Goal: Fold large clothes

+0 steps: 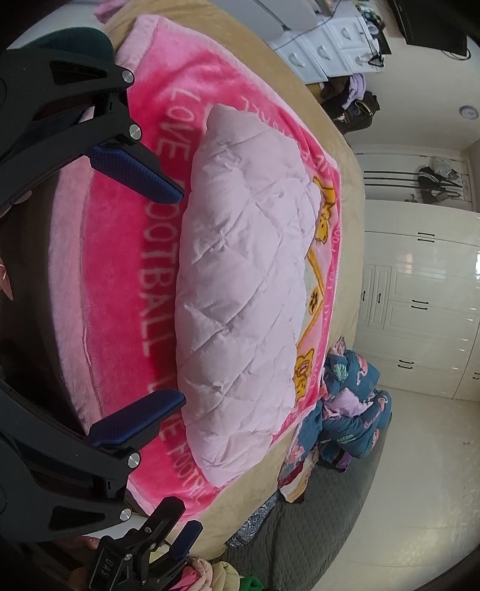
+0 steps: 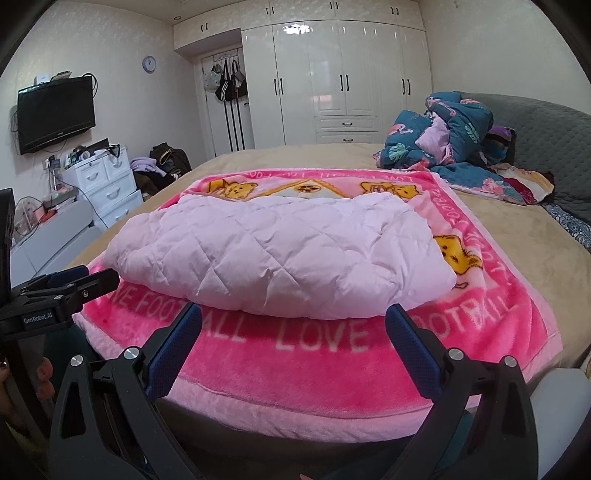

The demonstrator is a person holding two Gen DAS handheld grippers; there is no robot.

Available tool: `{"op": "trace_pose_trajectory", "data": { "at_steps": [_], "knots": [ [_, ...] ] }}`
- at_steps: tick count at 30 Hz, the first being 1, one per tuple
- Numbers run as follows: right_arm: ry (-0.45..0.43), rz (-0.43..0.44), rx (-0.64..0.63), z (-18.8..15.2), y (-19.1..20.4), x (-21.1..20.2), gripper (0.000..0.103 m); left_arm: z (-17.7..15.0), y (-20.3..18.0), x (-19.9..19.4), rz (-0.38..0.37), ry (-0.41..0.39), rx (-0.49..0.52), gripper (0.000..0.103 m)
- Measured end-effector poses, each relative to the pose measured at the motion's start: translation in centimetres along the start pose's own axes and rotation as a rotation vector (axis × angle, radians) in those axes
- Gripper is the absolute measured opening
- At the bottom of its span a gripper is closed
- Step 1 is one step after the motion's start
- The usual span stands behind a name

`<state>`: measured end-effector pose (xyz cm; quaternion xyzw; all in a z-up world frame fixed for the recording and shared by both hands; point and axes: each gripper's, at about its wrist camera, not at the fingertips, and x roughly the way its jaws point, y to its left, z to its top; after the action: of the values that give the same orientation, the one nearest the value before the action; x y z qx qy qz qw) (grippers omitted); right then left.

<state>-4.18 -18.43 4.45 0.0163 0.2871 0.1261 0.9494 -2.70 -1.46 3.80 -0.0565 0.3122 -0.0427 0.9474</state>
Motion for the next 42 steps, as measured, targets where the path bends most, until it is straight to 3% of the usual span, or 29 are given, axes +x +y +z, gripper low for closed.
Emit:
{"op": "trace_pose_trajectory", "data": {
  "at_steps": [42],
  "knots": [
    [0.003,0.006,0.001,-0.03,-0.03,0.01,0.099,-0.20,0.59,-0.03,0.025,0.008,-0.002,0.094]
  ]
}}
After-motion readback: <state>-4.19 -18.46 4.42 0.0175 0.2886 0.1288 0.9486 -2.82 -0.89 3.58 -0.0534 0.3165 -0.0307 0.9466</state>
